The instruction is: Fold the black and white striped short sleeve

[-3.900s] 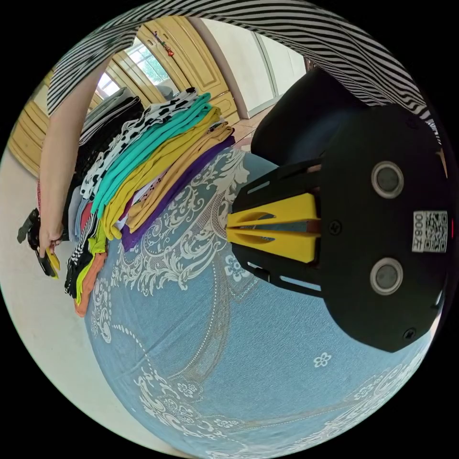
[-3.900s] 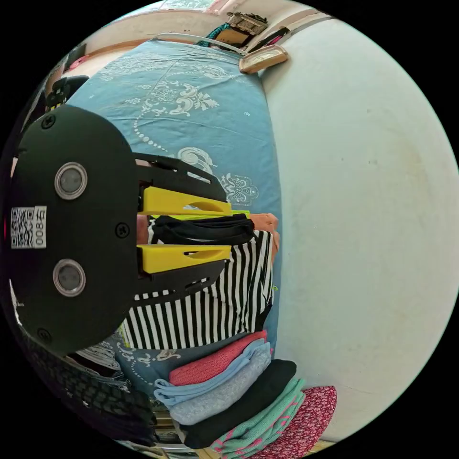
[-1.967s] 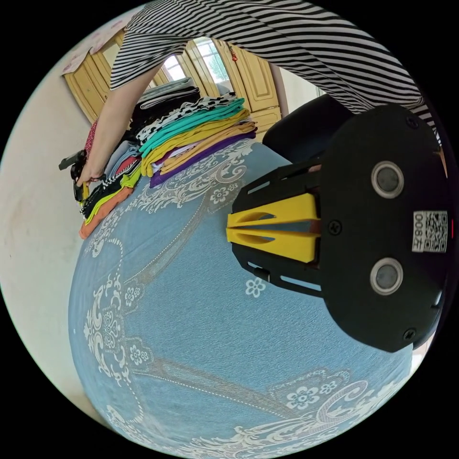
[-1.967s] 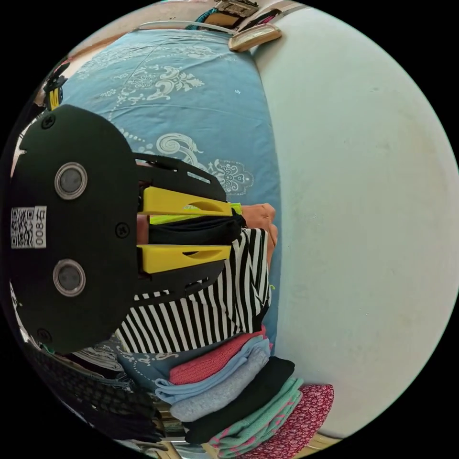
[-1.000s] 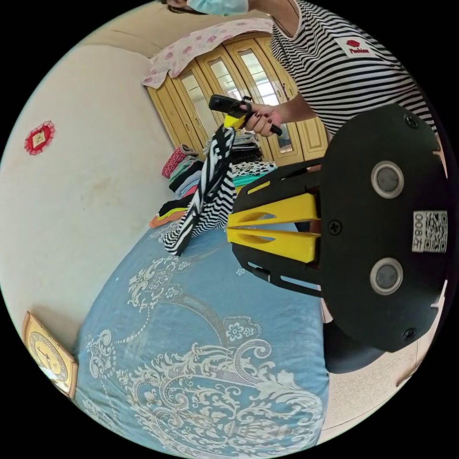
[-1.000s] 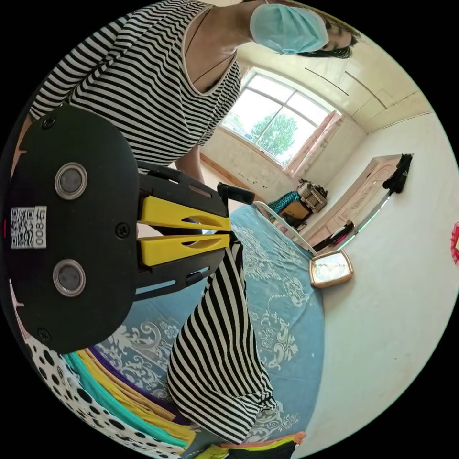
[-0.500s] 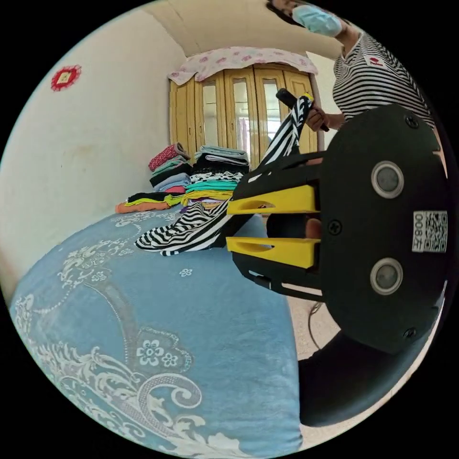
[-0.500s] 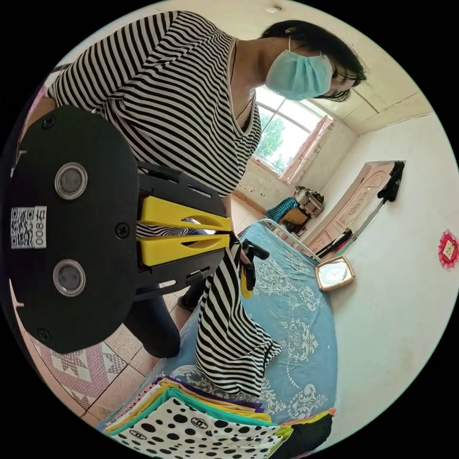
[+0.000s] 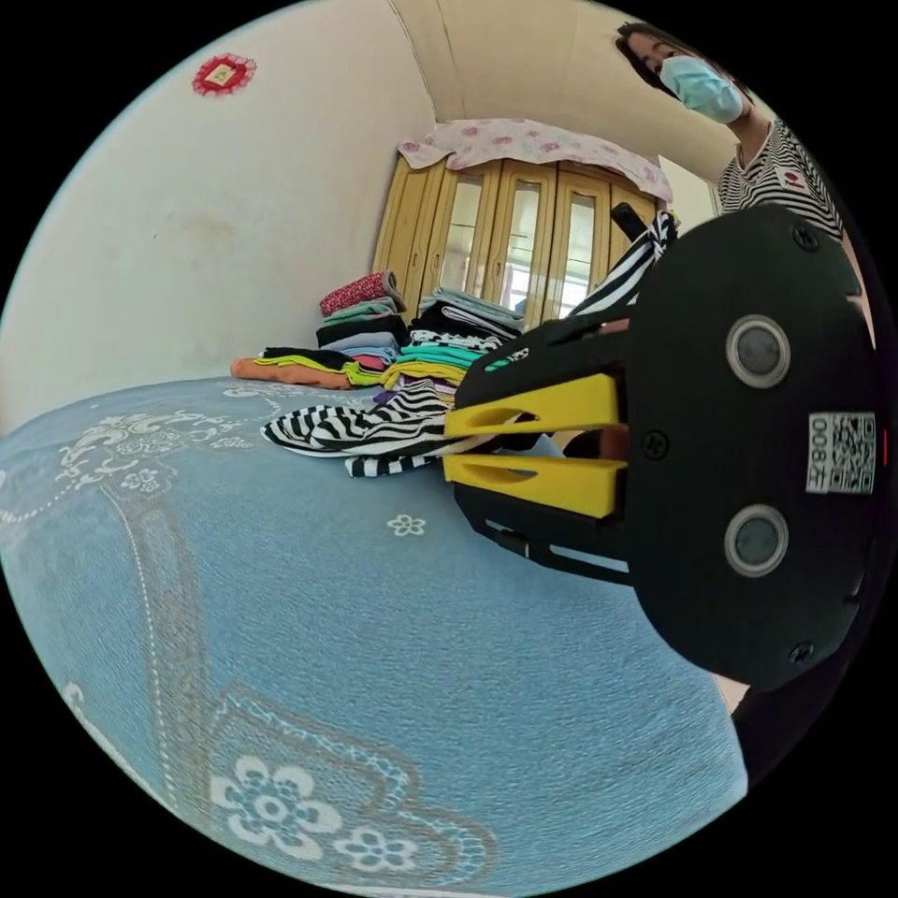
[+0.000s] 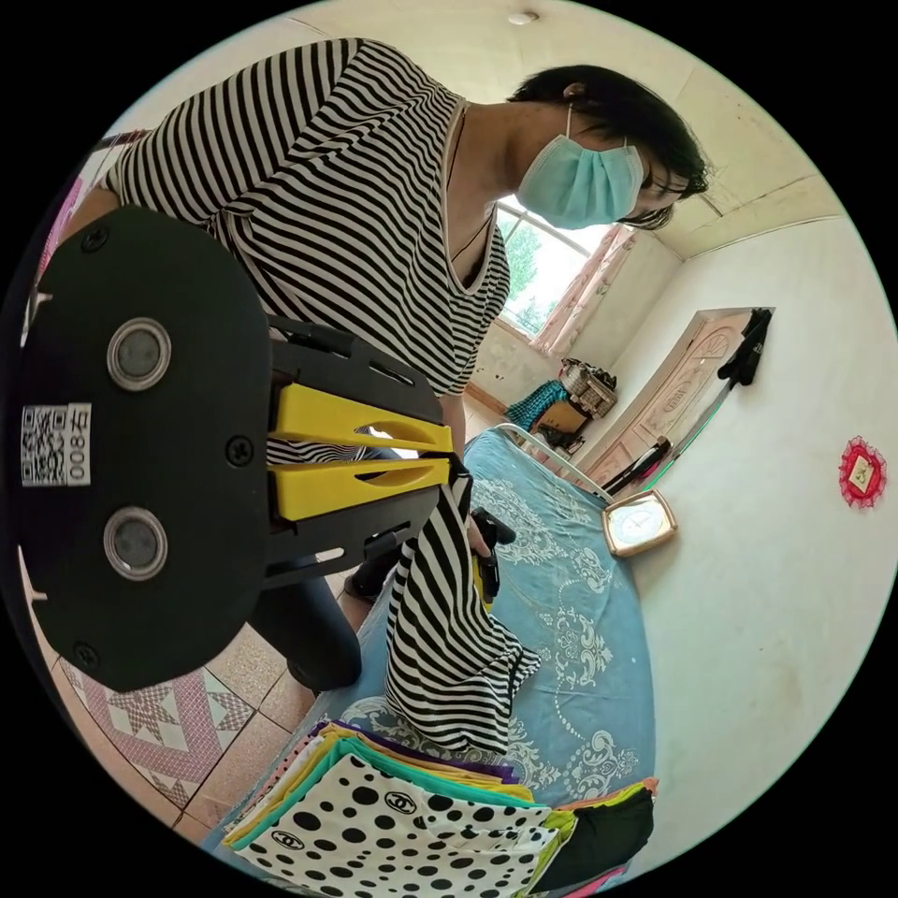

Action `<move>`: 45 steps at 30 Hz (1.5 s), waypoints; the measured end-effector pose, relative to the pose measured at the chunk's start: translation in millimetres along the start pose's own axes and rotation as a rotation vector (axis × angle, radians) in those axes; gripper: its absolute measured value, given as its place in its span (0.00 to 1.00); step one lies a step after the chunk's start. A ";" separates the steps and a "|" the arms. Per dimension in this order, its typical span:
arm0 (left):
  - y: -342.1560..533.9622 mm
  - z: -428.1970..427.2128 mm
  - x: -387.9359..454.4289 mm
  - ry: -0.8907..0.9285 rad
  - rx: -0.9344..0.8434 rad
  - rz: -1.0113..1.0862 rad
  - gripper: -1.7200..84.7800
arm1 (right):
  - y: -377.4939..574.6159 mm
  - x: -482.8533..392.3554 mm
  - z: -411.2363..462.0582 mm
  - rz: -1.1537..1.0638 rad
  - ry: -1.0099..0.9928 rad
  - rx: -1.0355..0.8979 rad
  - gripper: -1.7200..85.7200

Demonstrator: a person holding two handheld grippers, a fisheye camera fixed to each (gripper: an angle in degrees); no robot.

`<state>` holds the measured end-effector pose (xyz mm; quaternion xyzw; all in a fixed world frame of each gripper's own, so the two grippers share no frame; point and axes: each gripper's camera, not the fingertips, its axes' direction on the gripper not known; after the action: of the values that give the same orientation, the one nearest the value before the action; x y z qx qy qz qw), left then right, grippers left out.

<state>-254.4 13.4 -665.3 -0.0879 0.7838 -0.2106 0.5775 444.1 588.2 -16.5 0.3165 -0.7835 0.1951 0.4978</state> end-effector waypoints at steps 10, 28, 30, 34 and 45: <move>84.9 -0.5 118.5 0.036 0.082 0.149 0.03 | -0.3 -46.6 -5.5 -0.016 0.076 0.077 0.03; 401.5 -90.6 482.3 0.014 0.455 0.800 0.03 | 26.6 -232.3 -66.3 -0.356 0.244 0.369 0.03; 459.6 -95.4 526.1 -0.019 0.520 0.894 0.03 | 31.0 -254.1 -71.5 -0.397 0.250 0.394 0.03; 545.9 -97.6 579.8 -0.063 0.616 1.013 0.03 | 45.8 -299.9 -86.3 -0.475 0.260 0.457 0.03; 756.0 -80.2 678.2 -0.115 0.803 1.266 0.03 | 101.6 -395.2 -122.9 -0.652 0.277 0.604 0.03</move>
<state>-465.6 450.5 -1560.9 0.5860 0.5162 -0.1032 0.6160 574.9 857.3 -320.1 0.6482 -0.4771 0.2883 0.5188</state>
